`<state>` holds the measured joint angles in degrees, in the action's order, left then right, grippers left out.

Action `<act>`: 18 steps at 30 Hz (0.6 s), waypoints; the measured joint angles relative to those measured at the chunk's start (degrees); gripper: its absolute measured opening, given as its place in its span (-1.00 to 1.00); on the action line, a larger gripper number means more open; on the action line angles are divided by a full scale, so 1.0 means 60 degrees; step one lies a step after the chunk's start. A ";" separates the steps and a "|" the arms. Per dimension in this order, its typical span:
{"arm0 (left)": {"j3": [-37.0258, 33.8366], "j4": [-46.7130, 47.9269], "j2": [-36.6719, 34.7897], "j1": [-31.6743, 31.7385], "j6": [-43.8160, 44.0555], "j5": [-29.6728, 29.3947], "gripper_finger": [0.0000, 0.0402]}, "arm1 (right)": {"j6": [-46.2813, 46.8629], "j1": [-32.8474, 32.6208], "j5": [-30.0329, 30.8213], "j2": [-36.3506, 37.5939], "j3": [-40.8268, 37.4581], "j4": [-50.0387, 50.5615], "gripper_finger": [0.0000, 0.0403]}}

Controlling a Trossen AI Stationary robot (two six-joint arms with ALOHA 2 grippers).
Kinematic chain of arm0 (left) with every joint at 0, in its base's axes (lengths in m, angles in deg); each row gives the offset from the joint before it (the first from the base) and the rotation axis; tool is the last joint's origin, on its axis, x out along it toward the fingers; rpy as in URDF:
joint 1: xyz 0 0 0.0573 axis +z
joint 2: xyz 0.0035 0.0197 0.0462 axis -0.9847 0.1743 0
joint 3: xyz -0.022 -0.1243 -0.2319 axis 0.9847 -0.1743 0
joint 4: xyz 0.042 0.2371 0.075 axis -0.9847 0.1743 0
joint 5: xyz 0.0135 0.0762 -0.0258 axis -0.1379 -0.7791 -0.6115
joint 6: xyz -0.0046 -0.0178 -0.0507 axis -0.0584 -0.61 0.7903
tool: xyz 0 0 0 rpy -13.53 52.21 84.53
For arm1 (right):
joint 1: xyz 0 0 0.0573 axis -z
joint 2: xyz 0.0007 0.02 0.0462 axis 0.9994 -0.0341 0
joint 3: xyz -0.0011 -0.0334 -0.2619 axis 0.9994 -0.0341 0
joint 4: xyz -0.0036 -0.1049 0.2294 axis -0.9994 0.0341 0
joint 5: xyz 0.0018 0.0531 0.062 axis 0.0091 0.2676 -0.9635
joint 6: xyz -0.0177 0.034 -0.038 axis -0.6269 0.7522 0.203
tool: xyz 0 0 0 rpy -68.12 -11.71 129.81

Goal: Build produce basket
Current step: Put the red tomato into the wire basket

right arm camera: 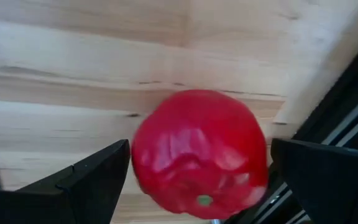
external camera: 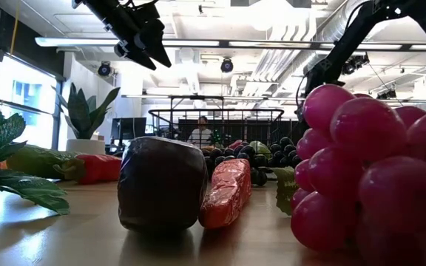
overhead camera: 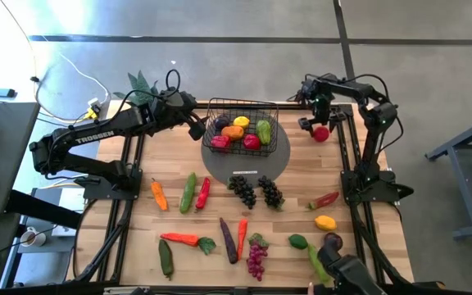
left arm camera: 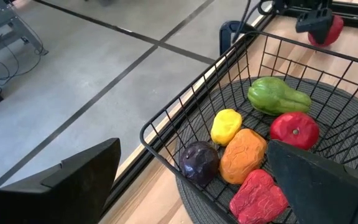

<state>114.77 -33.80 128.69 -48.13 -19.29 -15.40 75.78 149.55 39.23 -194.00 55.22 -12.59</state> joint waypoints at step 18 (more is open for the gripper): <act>0.0000 -0.0002 0.0000 -0.0001 0.0000 0.0000 0.98 | 0.0859 -0.0308 0.0080 0.0009 0.0026 -0.0021 0.15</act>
<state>114.77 -33.81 128.69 -48.13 -19.29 -15.40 80.93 147.70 39.71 -193.95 55.37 -12.71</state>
